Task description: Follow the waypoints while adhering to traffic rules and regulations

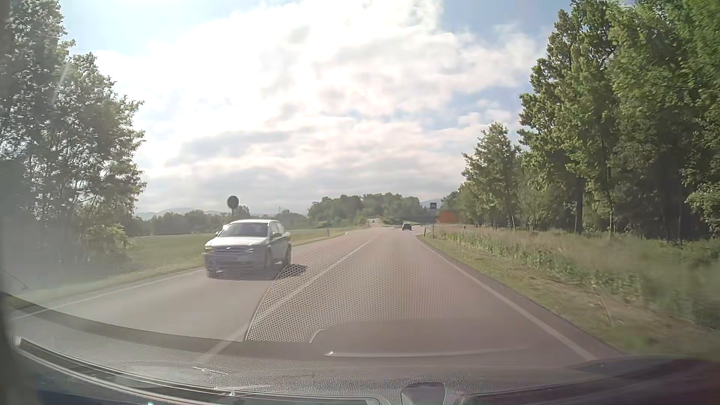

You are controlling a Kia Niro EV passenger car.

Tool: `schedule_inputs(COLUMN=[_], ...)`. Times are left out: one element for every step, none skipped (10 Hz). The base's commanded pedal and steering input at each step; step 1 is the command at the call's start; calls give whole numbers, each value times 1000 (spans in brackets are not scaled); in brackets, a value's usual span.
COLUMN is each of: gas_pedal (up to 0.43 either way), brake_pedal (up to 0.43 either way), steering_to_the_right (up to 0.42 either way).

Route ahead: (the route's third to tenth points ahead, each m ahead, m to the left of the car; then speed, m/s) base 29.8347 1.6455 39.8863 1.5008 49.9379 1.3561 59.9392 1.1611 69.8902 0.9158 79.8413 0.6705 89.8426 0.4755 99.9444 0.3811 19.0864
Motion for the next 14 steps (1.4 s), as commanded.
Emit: schedule_inputs(gas_pedal=[248, 248, 248, 248, 260, 260, 260, 260, 260, 248, 240, 197, 177, 169], brake_pedal=[0, 0, 0, 0, 0, 0, 0, 0, 0, 0, 0, 0, 0, 0], steering_to_the_right=[2, 2, 2, 2, 2, 2, 2, 2, 2, 2, 2, 2, 4, 7])
